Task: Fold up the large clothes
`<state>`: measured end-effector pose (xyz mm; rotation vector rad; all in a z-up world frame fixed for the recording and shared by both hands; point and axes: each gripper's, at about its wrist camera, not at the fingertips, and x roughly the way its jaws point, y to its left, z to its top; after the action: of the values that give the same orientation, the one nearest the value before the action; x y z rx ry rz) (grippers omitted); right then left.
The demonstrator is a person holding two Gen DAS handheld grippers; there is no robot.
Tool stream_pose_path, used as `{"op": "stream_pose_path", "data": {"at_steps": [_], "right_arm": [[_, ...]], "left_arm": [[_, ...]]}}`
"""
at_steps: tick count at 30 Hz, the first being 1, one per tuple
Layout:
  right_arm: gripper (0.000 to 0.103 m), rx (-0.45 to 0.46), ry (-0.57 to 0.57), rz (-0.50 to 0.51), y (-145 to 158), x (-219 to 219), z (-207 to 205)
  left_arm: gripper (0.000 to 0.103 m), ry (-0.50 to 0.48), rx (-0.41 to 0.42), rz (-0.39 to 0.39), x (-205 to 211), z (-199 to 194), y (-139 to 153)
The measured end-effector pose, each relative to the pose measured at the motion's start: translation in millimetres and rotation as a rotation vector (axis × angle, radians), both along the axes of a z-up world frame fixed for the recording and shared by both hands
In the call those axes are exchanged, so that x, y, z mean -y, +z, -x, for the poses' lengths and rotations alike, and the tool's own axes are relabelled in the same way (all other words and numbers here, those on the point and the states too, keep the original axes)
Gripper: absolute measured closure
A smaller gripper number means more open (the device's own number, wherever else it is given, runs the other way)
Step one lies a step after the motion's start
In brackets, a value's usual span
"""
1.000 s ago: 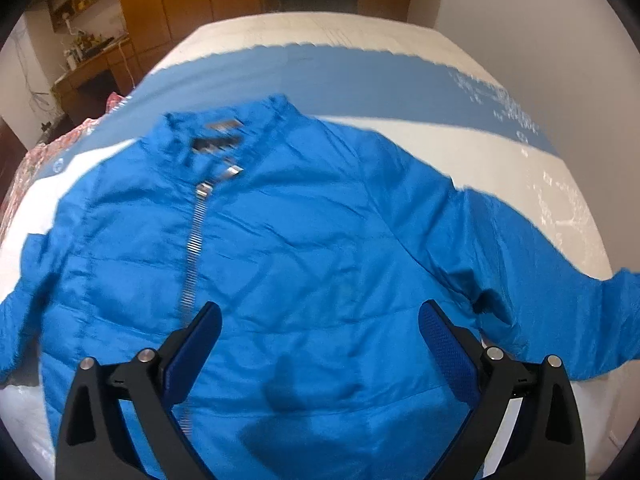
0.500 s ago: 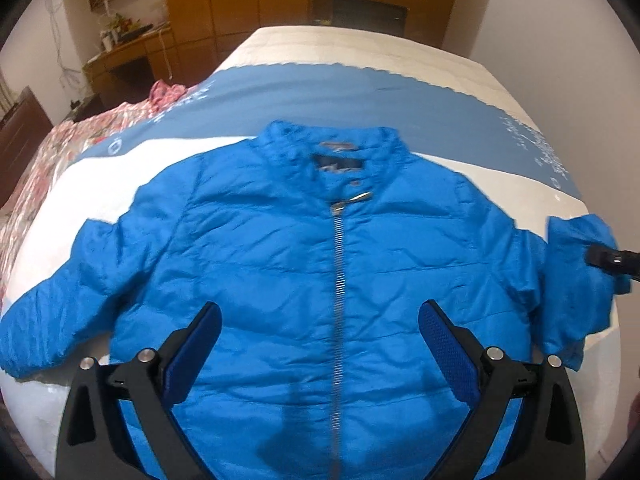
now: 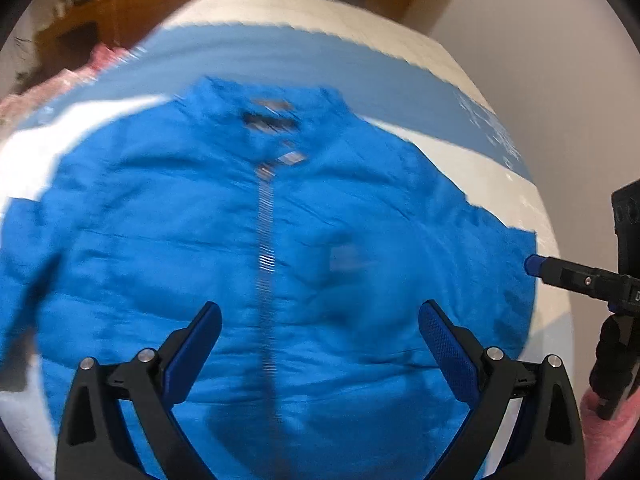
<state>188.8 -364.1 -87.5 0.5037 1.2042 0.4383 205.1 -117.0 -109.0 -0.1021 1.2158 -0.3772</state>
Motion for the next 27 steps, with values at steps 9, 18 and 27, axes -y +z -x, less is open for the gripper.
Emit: {"op": "stream_pose_path", "data": {"at_steps": [9,18,27], "right_arm": [[0.056,-0.044,-0.126,0.101,-23.5,50.2,39.3],[0.056,-0.017,-0.173,0.071,-23.8,59.4,33.8],[0.056,0.007,-0.048,0.018,-28.1,10.6,1.2]], "left_arm": [[0.033,-0.008,-0.155,-0.028,46.0,-10.0,-56.0],[0.092,0.083,-0.015,0.135,11.6,-9.4,-10.1],[0.092,0.239,0.14,-0.054,-83.8,-19.8,27.0]]}}
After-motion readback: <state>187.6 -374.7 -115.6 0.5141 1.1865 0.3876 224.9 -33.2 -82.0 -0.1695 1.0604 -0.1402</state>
